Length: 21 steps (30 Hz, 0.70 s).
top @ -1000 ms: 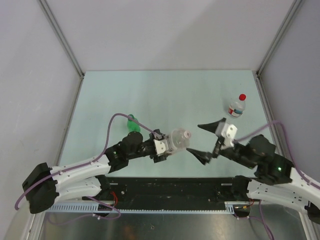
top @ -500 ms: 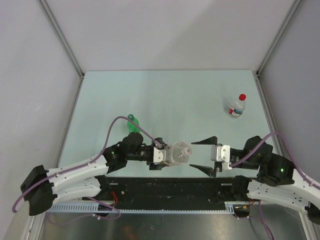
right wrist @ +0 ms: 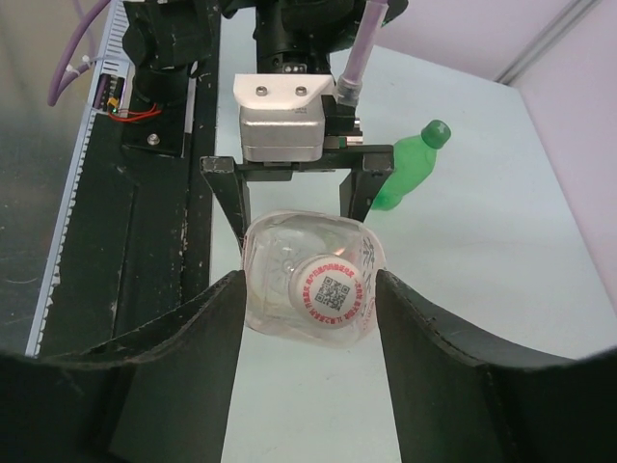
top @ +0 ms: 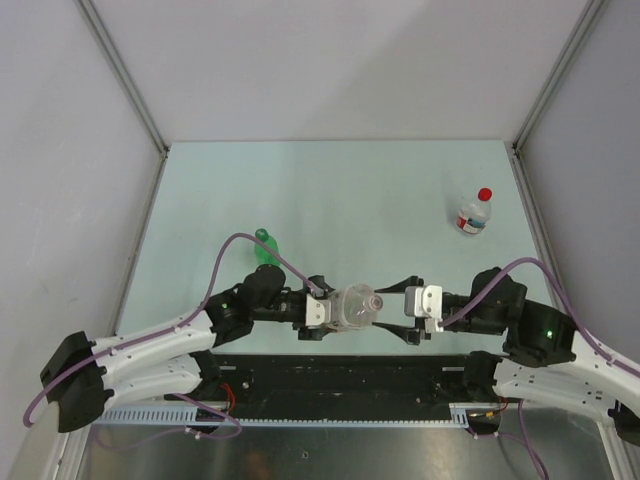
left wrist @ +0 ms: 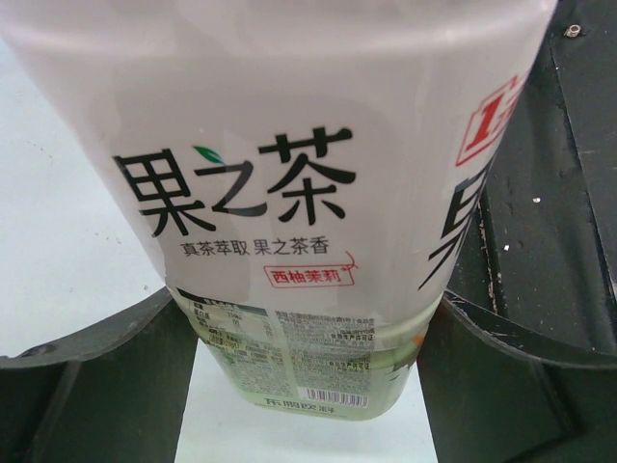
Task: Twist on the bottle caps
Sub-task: Screw the bottle cap onto the plastic bottle.
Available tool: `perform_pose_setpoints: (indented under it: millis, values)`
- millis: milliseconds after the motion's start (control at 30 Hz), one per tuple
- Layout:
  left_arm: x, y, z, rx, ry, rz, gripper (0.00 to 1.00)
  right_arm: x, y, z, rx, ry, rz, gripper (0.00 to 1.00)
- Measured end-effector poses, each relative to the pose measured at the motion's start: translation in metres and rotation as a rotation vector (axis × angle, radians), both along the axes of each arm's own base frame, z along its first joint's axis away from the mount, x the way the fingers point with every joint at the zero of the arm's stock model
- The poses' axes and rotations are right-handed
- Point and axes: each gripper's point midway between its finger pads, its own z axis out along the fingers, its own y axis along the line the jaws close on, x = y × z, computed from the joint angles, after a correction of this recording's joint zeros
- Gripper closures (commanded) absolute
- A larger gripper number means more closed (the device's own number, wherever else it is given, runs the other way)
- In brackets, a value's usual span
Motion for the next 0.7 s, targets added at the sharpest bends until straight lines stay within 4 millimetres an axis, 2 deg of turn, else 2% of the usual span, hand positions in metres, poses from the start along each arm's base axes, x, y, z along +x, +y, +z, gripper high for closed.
perform_pose_setpoints:
  millis: [167, 300, 700]
  values:
    - [0.000, 0.000, 0.001, -0.002, -0.007, -0.002, 1.00, 0.003, 0.003, -0.006, -0.020, 0.022, -0.014, 0.45]
    - [-0.001, 0.001, 0.000, 0.003, -0.005, -0.003, 1.00, 0.007, 0.006, -0.011, -0.036, 0.039, -0.033, 0.51]
    - [-0.001, 0.002, -0.002, 0.010, 0.000, 0.000, 1.00, 0.011, 0.004, -0.012, -0.028, 0.090, -0.071, 0.63]
